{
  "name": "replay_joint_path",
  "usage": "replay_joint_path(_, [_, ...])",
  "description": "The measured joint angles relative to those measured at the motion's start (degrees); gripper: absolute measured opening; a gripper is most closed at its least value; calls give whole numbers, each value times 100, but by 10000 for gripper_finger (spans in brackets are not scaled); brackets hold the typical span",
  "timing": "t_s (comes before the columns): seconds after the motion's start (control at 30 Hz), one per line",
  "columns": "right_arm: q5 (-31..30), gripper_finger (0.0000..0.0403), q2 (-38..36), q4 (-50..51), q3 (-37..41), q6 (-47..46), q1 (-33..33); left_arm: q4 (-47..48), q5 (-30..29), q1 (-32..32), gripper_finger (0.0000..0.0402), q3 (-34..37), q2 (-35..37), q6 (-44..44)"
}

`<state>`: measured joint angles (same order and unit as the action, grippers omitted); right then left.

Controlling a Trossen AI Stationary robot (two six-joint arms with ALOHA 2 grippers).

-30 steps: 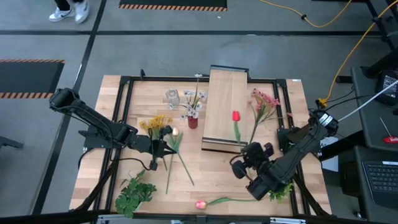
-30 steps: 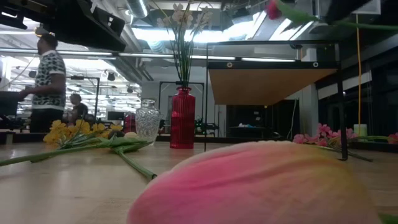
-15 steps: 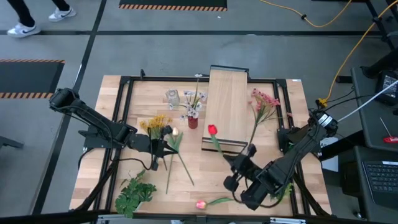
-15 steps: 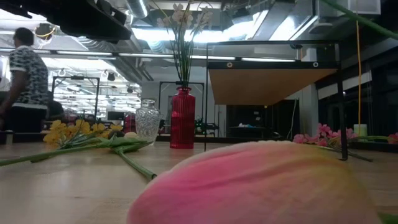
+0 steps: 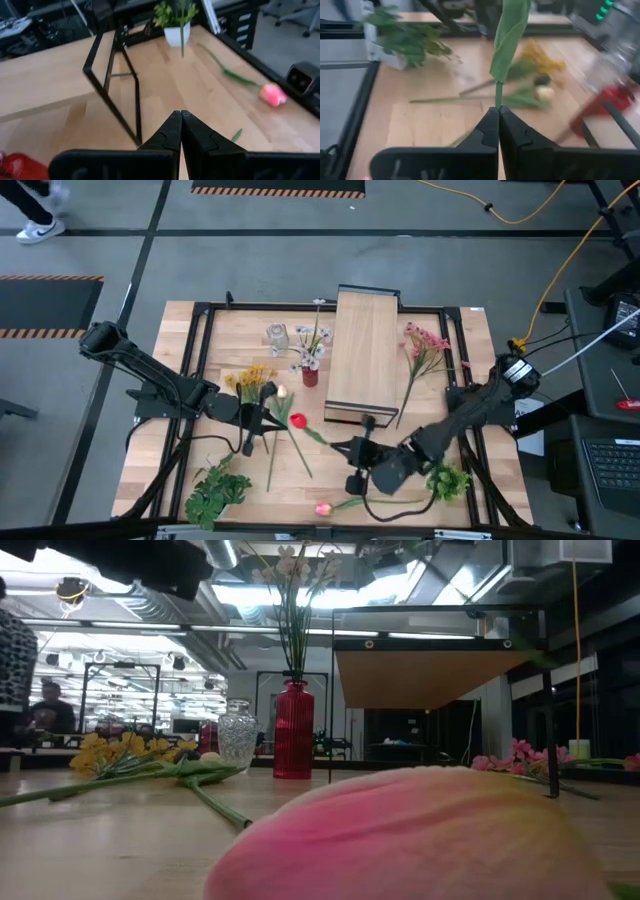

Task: Pick and place flowers into a vace then onto a shelf
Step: Put the red tulip into the red vase

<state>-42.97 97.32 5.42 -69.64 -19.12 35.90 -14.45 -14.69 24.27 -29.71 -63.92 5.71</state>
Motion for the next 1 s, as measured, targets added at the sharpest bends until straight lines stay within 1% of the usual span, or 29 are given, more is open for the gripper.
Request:
replay_joint_path(0.1, [630, 0, -146, -967, 267, 1006, -248, -119, 208, 0, 6, 0, 0, -1])
replay_joint_path(0.17, [982, 0, -235, -1484, 506, 1465, -407, -174, 293, 0, 6, 0, 1, -1])
replay_joint_path(0.3, [1471, 0, -317, -2322, 1053, 2085, -688, -511, 210, 0, 7, 0, 2, 0])
replay_joint_path(0.4, [2116, 0, -319, -3115, 1440, 2320, -919, -847, 198, 0, 16, 0, 2, 148])
replay_joint_path(0.47, [2586, 0, -319, -3738, 1650, 2534, -1053, -1085, 210, 0, 29, 0, 2, 194])
replay_joint_path(0.5, [2727, 0, -319, -4011, 1734, 2629, -1105, -1157, 240, 0, 38, 0, 2, 193])
replay_joint_path(0.57, [2835, 0, -319, -4381, 1847, 2826, -1191, -1229, 277, 0, 60, 0, 2, 193])
replay_joint_path(0.7, [2948, 0, -319, -4671, 1858, 2931, -1317, -1499, 275, 0, 111, 0, 2, 49])
replay_joint_path(0.83, [3326, 0, -319, -4844, 1858, 3143, -1403, -1860, 19, 0, 158, 0, 2, -40])
replay_joint_path(0.93, [3382, 0, -319, -4849, 1853, 3164, -1457, -2058, -62, -4, 179, 0, -2, -47])
replay_joint_path(1.0, [3387, 0, -319, -4859, 1853, 3166, -1504, -2252, -40, -6, 185, -2, -74, -49])
